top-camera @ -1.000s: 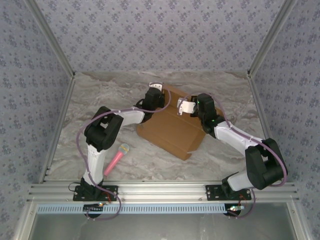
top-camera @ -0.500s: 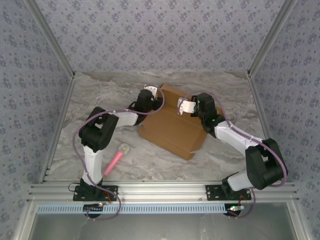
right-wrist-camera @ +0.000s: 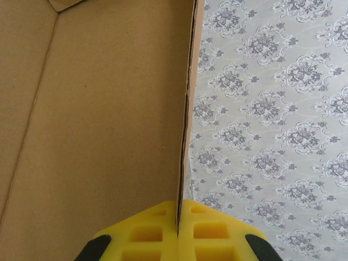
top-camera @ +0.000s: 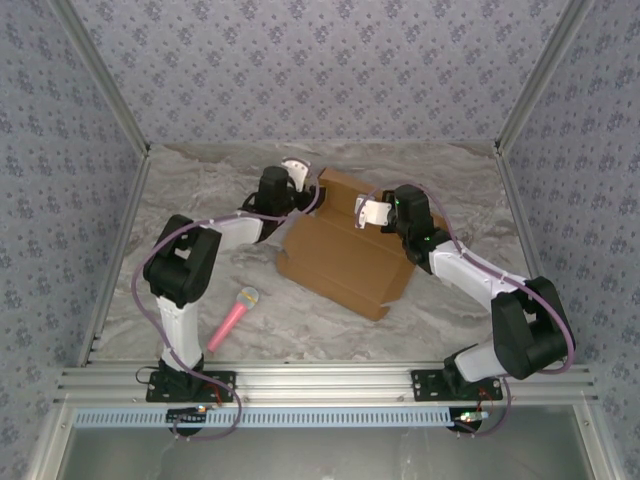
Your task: Fold the paper box
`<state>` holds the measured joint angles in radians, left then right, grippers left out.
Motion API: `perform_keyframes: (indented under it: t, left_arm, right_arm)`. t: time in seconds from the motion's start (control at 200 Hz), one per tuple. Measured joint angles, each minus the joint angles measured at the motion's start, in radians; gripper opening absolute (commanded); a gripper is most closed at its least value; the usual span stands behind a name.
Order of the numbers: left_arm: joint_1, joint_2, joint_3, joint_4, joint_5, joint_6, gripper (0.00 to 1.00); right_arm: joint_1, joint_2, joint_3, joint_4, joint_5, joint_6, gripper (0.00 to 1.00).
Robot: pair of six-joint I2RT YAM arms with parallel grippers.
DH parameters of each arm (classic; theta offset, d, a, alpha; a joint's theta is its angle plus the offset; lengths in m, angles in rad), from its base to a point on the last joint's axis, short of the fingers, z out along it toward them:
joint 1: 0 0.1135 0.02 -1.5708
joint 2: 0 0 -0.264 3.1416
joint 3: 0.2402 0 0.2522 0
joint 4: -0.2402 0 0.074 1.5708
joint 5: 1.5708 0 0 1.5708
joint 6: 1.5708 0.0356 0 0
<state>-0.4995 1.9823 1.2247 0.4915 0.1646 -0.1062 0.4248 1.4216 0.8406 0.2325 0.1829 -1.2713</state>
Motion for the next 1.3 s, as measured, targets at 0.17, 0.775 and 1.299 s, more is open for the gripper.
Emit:
perform_keyframes:
  t: [0.17,0.775,1.299]
  left_arm:
    - [-0.011,0.024,0.04,0.005,0.008,0.021,0.49]
    - [-0.024,0.056,0.035,0.068,0.006,0.034,0.16]
    - [-0.026,-0.006,-0.068,0.11,-0.086,0.023,0.0]
  right_arm:
    - [0.0,0.0,0.001,-0.002,0.0,0.0,0.0]
    - [-0.003,0.004,0.009,-0.013,-0.004,0.005,0.0]
    - [0.008,0.003,0.052,-0.09,-0.016,0.117,0.53]
